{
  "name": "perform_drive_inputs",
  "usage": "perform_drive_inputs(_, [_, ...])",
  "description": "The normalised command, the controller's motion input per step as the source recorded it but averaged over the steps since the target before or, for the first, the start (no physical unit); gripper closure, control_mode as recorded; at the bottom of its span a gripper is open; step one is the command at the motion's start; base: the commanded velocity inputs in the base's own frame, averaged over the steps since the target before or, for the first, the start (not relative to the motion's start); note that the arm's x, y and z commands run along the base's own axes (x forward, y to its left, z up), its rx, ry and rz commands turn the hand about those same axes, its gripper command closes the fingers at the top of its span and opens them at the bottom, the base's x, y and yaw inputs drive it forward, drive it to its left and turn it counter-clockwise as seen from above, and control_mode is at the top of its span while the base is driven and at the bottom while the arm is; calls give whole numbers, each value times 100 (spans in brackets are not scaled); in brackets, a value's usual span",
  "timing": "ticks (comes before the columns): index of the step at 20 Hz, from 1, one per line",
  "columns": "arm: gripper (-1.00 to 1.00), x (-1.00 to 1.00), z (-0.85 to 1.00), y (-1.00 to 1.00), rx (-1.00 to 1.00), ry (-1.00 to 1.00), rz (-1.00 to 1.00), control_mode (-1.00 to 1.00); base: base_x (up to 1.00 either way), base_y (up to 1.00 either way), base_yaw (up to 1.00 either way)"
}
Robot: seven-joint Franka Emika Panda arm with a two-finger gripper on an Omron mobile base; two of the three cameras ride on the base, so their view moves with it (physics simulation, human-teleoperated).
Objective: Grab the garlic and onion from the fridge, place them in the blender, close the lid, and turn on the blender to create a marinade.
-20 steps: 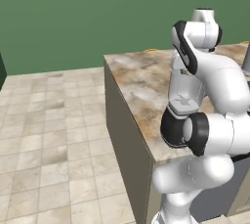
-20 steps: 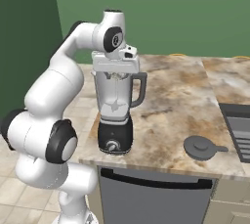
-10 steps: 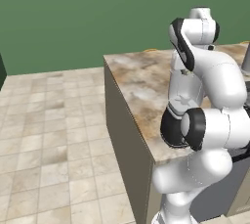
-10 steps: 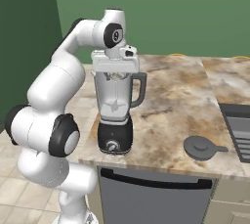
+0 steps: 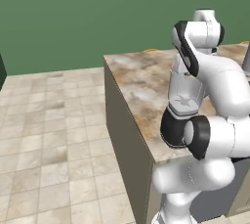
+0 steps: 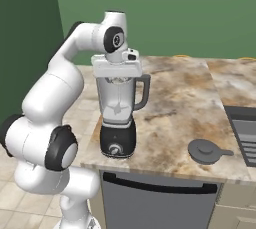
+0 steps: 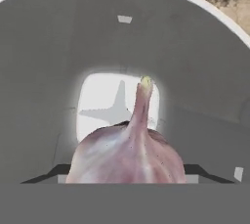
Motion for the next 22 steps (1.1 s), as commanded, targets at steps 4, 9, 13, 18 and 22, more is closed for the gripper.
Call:
perform_drive_inputs(4, [-100, -1, -28, 11, 0, 6, 6, -100, 0, 0, 0])
perform_drive_inputs(9, [-100, -9, 2, 0, 0, 0, 3, -100, 0, 0, 0])
perform_drive_inputs(13, [-100, -12, 45, 5, 0, -3, 0, -100, 0, 0, 0])
perform_drive_inputs(18, [-100, -20, 65, 14, 0, -11, 0, -100, 0, 0, 0])
perform_drive_inputs(22, [-100, -87, 14, 41, 1, -12, 1, -100, 0, 0, 0])
